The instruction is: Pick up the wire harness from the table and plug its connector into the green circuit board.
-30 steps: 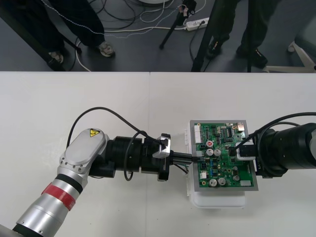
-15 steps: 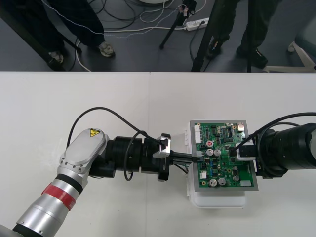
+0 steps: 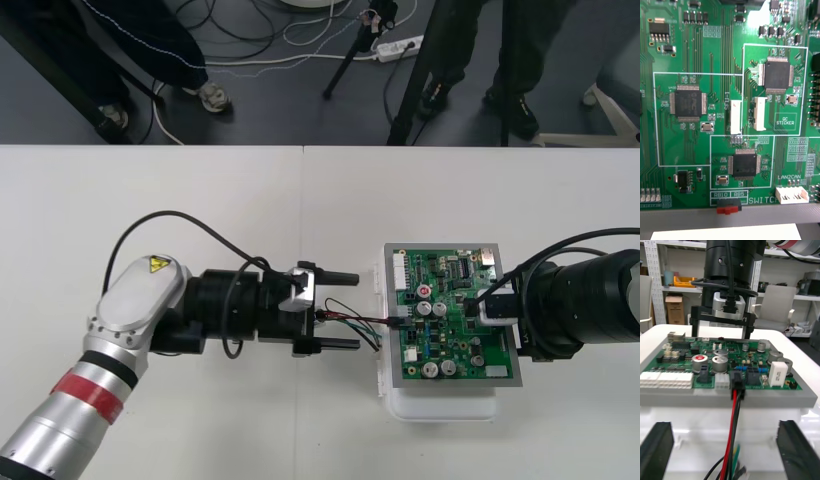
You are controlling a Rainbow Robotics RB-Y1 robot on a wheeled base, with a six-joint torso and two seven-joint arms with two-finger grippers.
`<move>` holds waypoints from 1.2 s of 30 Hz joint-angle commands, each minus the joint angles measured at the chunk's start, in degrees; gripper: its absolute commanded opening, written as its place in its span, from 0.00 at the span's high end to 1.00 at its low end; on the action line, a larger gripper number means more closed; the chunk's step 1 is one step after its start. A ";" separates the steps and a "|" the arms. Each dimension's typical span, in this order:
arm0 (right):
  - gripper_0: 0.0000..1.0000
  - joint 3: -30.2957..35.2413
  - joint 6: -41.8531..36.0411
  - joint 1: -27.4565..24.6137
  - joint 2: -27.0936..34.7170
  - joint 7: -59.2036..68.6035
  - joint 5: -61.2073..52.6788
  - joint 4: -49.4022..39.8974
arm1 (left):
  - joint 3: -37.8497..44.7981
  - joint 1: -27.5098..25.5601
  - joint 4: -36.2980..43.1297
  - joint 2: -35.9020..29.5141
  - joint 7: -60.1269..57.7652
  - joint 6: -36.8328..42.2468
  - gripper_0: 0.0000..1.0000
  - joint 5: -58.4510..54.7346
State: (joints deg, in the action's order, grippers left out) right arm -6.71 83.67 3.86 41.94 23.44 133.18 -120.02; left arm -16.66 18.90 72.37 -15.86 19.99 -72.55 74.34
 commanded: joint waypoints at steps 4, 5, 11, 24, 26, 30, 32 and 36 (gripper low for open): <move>0.00 1.43 0.44 1.23 0.16 3.19 0.15 -1.44 | 7.25 -5.54 8.75 -6.81 -0.65 1.10 0.01 -1.30; 0.00 1.43 0.44 1.23 0.16 3.19 0.15 -1.44 | 8.13 -6.24 9.54 -7.51 -0.83 1.01 0.01 -1.39; 0.00 1.96 0.44 1.15 0.86 2.66 -0.03 -1.44 | 12.26 -9.32 13.41 -11.91 -1.71 0.74 0.01 -1.39; 0.00 8.73 0.00 -3.78 7.89 1.34 -5.30 -1.44 | 16.13 -17.14 19.91 -24.65 -4.61 -0.05 0.00 -5.17; 0.00 10.66 -0.62 -5.36 9.56 0.99 -7.24 -1.44 | 16.30 -18.20 20.71 -26.94 -4.87 -0.14 0.01 -6.22; 0.00 14.79 -2.90 -9.14 12.73 0.29 -11.63 -1.44 | 17.09 -20.66 23.17 -31.77 -5.57 -0.05 0.01 -8.59; 0.00 17.16 -3.96 -11.07 13.96 -0.15 -14.27 -1.44 | 17.71 -22.06 24.31 -34.32 -6.10 -0.22 0.01 -9.65; 0.00 21.56 -3.96 -13.44 15.01 -0.94 -18.75 -1.35 | 19.12 -24.09 25.63 -38.89 -7.07 -0.93 0.00 -11.67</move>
State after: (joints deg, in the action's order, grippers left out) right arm 9.76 80.08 -6.73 53.96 23.41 117.13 -120.06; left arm -0.36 -2.17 95.37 -49.14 18.36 -72.56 64.88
